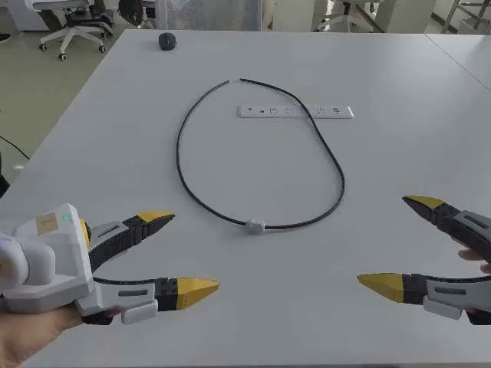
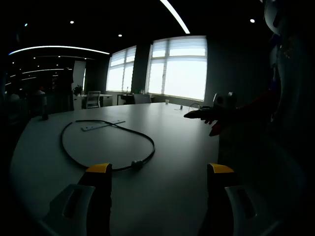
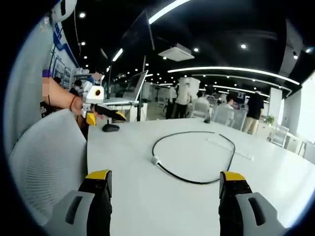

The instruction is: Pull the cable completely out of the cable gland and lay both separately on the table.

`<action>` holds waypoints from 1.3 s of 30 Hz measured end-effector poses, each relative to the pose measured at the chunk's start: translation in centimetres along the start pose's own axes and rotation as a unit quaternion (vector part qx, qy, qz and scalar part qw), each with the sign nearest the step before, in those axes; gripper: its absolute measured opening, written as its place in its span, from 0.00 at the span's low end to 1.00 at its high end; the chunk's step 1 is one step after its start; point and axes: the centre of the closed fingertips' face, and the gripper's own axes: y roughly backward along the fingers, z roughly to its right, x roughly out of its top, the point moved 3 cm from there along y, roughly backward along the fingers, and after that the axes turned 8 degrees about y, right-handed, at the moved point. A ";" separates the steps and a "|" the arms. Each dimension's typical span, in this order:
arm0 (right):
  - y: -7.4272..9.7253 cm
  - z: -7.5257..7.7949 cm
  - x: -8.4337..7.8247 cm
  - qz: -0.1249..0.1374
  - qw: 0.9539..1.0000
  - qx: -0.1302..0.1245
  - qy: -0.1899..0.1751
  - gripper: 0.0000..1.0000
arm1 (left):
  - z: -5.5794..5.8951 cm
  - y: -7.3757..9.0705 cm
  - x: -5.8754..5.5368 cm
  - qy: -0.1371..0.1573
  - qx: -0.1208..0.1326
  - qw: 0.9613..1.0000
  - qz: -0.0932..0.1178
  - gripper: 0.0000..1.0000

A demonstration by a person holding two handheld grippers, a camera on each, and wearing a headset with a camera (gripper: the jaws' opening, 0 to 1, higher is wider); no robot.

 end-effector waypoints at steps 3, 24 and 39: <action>-0.1 0.3 -0.1 -0.001 1.000 0.002 0.000 0.92 | -0.3 0.2 0.2 0.001 0.001 1.000 0.002 0.81; -0.2 0.4 -0.8 -0.006 1.000 0.014 -0.005 0.92 | -0.5 -0.3 -0.4 0.006 0.007 1.000 0.003 0.80; 0.2 0.1 -1.1 -0.010 1.000 0.012 -0.010 0.91 | -0.3 -0.4 -0.6 0.003 0.003 1.000 -0.003 0.79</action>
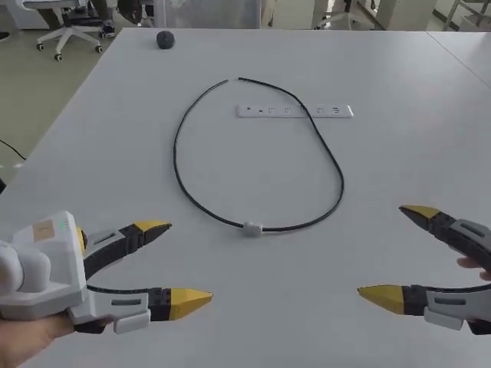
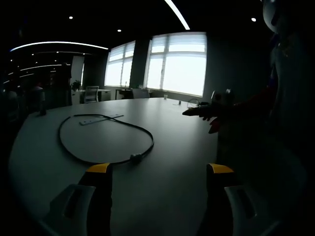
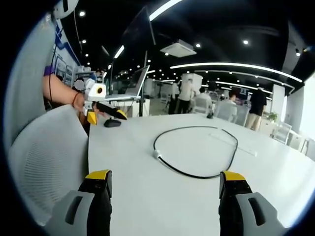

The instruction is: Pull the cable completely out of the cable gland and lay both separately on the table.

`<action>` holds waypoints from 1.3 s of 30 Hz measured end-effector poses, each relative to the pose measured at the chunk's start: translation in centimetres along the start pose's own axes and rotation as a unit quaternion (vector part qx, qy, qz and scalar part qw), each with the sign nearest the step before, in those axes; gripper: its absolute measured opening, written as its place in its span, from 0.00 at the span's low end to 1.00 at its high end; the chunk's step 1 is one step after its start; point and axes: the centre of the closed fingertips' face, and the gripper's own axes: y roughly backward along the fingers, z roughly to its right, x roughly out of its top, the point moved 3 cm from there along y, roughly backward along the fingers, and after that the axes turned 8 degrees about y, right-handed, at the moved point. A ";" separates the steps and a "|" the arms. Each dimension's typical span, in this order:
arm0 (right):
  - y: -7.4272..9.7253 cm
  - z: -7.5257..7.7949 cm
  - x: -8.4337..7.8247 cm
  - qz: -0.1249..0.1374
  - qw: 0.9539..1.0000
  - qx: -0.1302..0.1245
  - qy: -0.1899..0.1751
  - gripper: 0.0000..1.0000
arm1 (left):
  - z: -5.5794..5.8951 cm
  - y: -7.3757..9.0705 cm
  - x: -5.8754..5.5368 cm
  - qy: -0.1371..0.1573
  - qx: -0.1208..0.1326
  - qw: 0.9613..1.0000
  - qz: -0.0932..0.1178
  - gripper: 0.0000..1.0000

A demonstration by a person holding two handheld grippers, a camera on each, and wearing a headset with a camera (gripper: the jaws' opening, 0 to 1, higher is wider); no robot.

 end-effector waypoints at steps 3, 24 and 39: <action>0.1 0.0 0.0 0.000 1.000 -0.001 0.001 0.91 | 0.0 0.0 0.0 -0.001 -0.001 1.000 0.000 0.79; -0.1 0.1 -0.1 0.000 1.000 -0.003 -0.003 0.90 | 0.0 0.0 -0.1 -0.005 0.000 1.000 -0.004 0.78; 0.1 -0.2 -0.4 -0.003 1.000 -0.003 -0.007 0.90 | 0.1 0.0 -0.2 -0.006 0.000 1.000 -0.007 0.78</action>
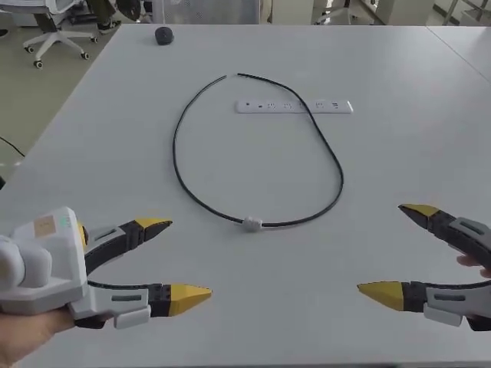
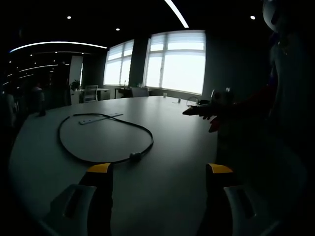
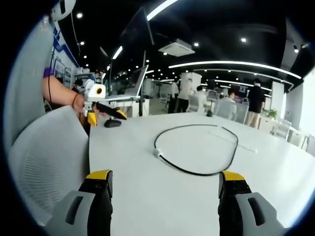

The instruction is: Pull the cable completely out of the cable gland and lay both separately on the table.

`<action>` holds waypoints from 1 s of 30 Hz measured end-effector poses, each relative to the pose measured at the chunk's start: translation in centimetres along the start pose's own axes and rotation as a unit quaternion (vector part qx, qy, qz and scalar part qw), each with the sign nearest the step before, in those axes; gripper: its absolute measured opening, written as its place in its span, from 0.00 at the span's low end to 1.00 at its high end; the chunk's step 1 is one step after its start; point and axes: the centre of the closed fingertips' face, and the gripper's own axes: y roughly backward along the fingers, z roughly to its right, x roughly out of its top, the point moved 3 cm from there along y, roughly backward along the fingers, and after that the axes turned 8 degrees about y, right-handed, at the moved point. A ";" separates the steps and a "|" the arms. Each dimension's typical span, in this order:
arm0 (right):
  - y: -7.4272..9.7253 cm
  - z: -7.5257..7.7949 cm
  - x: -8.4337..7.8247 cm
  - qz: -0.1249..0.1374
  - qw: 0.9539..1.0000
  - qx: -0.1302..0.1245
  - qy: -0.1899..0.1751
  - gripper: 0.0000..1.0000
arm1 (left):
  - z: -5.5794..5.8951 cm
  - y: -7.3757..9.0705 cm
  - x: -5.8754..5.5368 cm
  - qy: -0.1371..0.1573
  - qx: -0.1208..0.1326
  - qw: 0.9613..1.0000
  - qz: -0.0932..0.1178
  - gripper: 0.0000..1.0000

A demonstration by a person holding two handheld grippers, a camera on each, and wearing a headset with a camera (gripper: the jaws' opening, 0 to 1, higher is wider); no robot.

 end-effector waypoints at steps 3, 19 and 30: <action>0.1 0.0 -0.1 -0.002 1.000 0.000 0.001 0.90 | 0.0 0.0 0.0 -0.001 0.000 1.000 -0.001 0.78; 0.5 -0.3 -0.2 -0.005 1.000 0.000 0.001 0.89 | 0.2 0.0 -0.2 -0.003 -0.003 1.000 -0.006 0.77; 0.1 0.1 -0.2 -0.006 1.000 0.001 0.005 0.89 | 0.1 -0.1 -0.2 -0.002 -0.002 1.000 -0.006 0.77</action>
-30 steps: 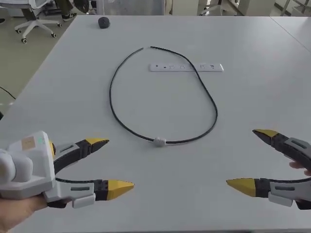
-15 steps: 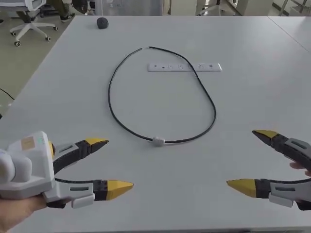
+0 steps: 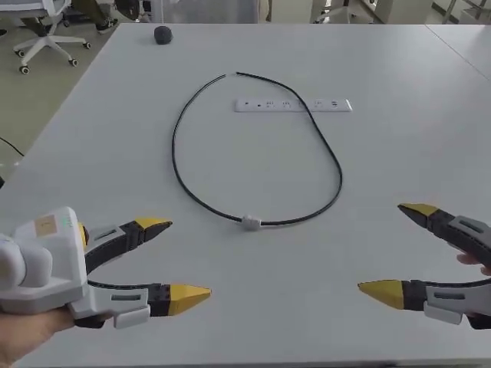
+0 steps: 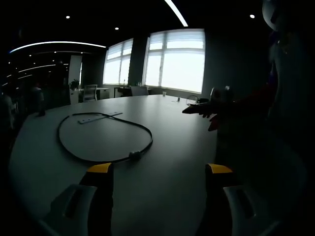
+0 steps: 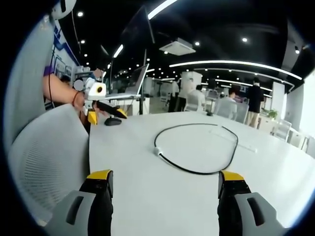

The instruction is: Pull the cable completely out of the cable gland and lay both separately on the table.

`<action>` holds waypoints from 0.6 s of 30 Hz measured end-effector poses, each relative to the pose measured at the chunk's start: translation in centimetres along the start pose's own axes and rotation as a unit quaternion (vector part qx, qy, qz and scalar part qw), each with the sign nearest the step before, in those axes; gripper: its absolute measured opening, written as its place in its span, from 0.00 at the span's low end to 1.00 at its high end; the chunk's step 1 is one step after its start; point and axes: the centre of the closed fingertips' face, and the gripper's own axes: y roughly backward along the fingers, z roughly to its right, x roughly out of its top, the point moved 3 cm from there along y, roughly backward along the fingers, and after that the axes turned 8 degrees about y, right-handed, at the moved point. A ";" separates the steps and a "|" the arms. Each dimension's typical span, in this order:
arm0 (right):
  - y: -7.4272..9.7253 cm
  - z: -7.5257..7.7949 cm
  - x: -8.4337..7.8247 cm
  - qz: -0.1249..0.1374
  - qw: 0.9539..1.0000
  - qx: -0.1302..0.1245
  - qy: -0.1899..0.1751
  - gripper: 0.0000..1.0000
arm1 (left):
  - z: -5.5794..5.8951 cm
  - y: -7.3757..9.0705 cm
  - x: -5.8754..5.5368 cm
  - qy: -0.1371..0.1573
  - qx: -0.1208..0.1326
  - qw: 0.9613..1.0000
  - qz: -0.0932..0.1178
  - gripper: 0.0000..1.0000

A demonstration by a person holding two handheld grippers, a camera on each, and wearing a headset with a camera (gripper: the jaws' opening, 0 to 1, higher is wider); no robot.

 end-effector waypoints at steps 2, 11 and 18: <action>-0.1 -0.1 0.0 0.000 1.000 0.004 -0.003 0.89 | -0.1 0.0 0.0 0.000 0.001 1.000 -0.001 0.77; -2.4 0.2 0.4 -0.020 0.999 0.026 0.012 0.79 | -0.2 0.0 -0.1 0.000 0.003 1.000 -0.001 0.77; -6.5 0.7 2.4 -0.019 0.997 0.063 0.044 0.80 | -0.5 0.2 0.1 0.000 0.007 1.000 0.005 0.77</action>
